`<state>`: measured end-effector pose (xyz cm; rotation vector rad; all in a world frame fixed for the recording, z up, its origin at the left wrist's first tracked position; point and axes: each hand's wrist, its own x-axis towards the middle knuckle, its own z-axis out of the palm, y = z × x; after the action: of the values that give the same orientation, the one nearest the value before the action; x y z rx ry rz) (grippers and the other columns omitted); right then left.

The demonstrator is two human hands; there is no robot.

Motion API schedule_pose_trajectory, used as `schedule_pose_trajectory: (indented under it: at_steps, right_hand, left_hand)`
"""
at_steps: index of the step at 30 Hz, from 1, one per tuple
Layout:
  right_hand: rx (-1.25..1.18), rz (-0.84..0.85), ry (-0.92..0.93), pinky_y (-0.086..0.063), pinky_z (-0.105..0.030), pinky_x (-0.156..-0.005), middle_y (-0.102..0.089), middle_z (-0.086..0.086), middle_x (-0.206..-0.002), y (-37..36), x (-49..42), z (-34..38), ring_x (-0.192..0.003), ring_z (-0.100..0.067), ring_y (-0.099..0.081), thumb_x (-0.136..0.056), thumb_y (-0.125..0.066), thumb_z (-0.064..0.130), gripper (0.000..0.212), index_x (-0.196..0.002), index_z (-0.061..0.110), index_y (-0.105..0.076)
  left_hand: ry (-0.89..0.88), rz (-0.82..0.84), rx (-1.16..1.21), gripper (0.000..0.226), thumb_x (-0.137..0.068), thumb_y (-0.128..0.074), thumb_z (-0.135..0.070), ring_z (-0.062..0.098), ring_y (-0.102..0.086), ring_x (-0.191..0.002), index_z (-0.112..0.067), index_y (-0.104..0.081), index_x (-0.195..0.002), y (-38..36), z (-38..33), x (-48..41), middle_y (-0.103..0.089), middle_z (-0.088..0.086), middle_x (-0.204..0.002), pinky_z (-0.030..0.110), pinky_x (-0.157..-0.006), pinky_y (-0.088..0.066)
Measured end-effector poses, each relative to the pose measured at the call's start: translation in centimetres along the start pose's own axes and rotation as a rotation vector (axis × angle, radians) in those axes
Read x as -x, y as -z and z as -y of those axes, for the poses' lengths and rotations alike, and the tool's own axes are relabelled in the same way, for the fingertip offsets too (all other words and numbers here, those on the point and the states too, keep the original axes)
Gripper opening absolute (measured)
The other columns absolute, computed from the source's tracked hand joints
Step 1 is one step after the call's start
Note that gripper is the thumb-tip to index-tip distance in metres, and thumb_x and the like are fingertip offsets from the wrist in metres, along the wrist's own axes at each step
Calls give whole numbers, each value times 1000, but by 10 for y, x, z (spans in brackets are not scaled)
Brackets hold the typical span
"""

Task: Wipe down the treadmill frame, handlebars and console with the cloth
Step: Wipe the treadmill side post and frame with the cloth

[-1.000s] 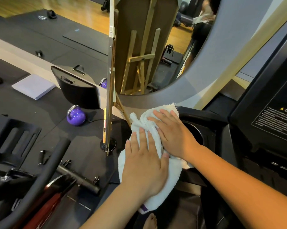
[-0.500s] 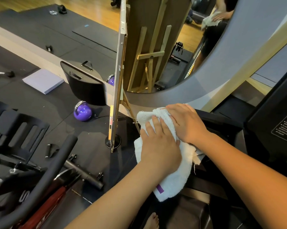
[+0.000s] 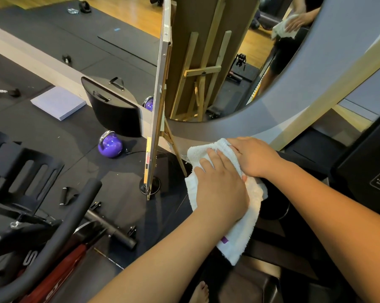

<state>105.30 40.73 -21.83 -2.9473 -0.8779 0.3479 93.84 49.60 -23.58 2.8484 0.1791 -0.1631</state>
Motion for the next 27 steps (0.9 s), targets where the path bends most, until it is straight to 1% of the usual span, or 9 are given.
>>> schedule_pose_trajectory:
  at_steps: [2,5,8,13,16,18,21,24,27]
  right_hand:
    - [-15,4,-34,-45,-38,-80,-61,8,-99,1,-2,-2,-96,-21,-57,-101,-32,44,28,-109,35,-57]
    - [-21,-10,-106,-43,-35,-71,-58,11,-83,2,-4,-2,-85,-20,-56,-100,-30,47,30,-81,34,-49]
    - [-22,-47,-135,-43,-36,-70,-58,9,-76,3,-2,0,-82,-22,-56,-100,-28,46,37,-69,34,-44]
    - [13,-67,-176,-44,-37,-73,-60,8,-84,2,1,4,-85,-23,-55,-101,-26,44,35,-85,27,-51]
    - [29,-106,-162,-39,-35,-72,-63,6,-92,-3,6,3,-88,-23,-56,-101,-26,44,34,-89,26,-52]
    - [23,-123,-144,-40,-37,-81,-63,4,-99,-5,13,1,-95,-23,-56,-101,-25,43,33,-96,27,-54]
    - [-3,-185,-144,-39,-38,-94,-63,4,-107,-7,24,-2,-103,-22,-54,-102,-24,39,35,-107,28,-57]
    - [1,-267,-156,-39,-37,-95,-63,4,-105,-7,29,-2,-101,-21,-55,-102,-22,35,38,-106,26,-59]
    - [-25,-273,-200,-41,-40,-94,-64,4,-107,-6,36,-13,-103,-24,-57,-100,-22,35,38,-109,28,-58]
  left_hand:
    - [9,-3,-1,79,-102,-26,-47,48,-29,-136,10,-2,-151,-1,-2,-4,-11,32,-158,54,-107,-31]
    - [17,-15,-7,79,-102,-27,-47,48,-33,-133,11,-4,-150,0,-4,-8,-14,33,-157,53,-103,-34]
    - [9,-23,-23,78,-103,-26,-46,48,-34,-132,12,-4,-150,-1,-6,-11,-15,33,-157,54,-103,-35]
    - [-13,-106,-20,76,-97,-26,-46,44,-48,-117,11,-24,-147,-7,-2,-10,-34,31,-149,50,-90,-43]
    - [-51,-151,8,86,-86,-7,-50,42,-49,-115,8,-28,-146,-10,2,-10,-37,27,-148,49,-87,-43]
    - [-79,-166,6,87,-86,-5,-52,43,-47,-120,4,-28,-149,-12,5,-10,-35,25,-150,50,-88,-43]
    - [-112,-181,43,79,-90,-18,-54,44,-47,-122,-4,-34,-149,-11,10,-7,-38,24,-150,51,-87,-45]
    - [-160,-160,73,72,-96,-29,-56,42,-33,-134,-16,-20,-154,-9,15,-2,-21,18,-159,51,-98,-39]
    - [-186,-146,93,71,-97,-29,-59,38,-22,-141,-25,-6,-156,-9,21,3,-7,14,-162,49,-104,-33]
